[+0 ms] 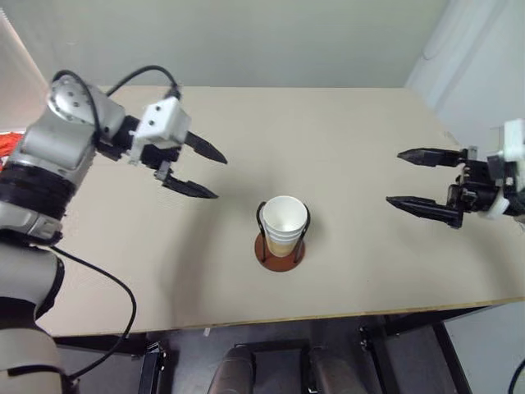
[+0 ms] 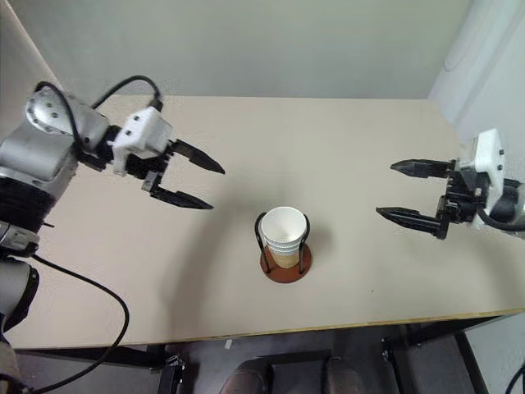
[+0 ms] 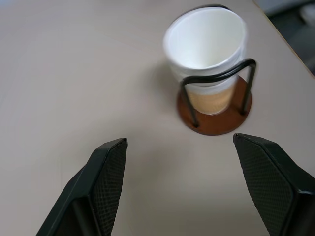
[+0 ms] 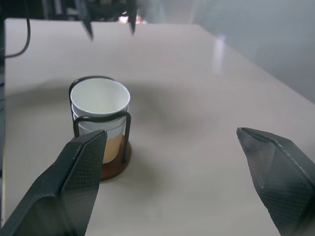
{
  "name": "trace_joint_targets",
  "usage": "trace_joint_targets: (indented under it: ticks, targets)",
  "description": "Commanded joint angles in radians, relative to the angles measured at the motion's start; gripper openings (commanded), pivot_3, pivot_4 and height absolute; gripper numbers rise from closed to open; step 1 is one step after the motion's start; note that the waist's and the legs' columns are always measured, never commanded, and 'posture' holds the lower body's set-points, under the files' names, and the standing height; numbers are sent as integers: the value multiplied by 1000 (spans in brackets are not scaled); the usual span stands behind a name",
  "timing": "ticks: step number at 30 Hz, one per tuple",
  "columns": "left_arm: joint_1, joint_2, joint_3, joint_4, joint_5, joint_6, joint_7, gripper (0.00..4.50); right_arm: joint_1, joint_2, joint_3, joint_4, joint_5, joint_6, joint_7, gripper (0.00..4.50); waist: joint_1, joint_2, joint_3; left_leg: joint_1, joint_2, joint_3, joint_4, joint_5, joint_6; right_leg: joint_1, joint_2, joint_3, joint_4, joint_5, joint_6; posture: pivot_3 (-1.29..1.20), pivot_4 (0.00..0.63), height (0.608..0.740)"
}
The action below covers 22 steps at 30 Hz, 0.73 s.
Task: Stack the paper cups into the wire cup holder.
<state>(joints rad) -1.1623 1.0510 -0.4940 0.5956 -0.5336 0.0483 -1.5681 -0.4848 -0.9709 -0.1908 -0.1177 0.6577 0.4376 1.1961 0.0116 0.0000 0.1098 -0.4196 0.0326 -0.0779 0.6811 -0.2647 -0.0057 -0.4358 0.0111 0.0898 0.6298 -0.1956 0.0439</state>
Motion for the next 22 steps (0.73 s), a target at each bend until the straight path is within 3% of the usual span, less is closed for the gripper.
trace_joint_targets:
  ticks: [1, 12, 22]
  targets:
    - [87, 53, 134, 3, 40, 51, -6, 3760, -65, 4, 47, 80, -58, -30, 41, 4500, 0, 0, 0, 0, 0, 0, 0, 0, 0, 0, 0, 0, 1, 0, 0, 0, 150, 740]
    - [459, 168, 402, -288, 16, 248, -16, 3760, -233, 6, 136, 313, -172, -105, 203, 4500, -5, 0, 0, -1, 0, 0, -4, 1, -2, -3, 0, 0, 2, -4, -6, 0, 150, 740]
    - [516, 143, 469, -345, 50, 308, -8, 3760, -249, 24, 131, 349, -206, -119, 237, 4500, -9, 0, 0, 2, 1, 0, -7, 2, -3, -9, -1, 0, 15, -8, -22, 0, 150, 740]
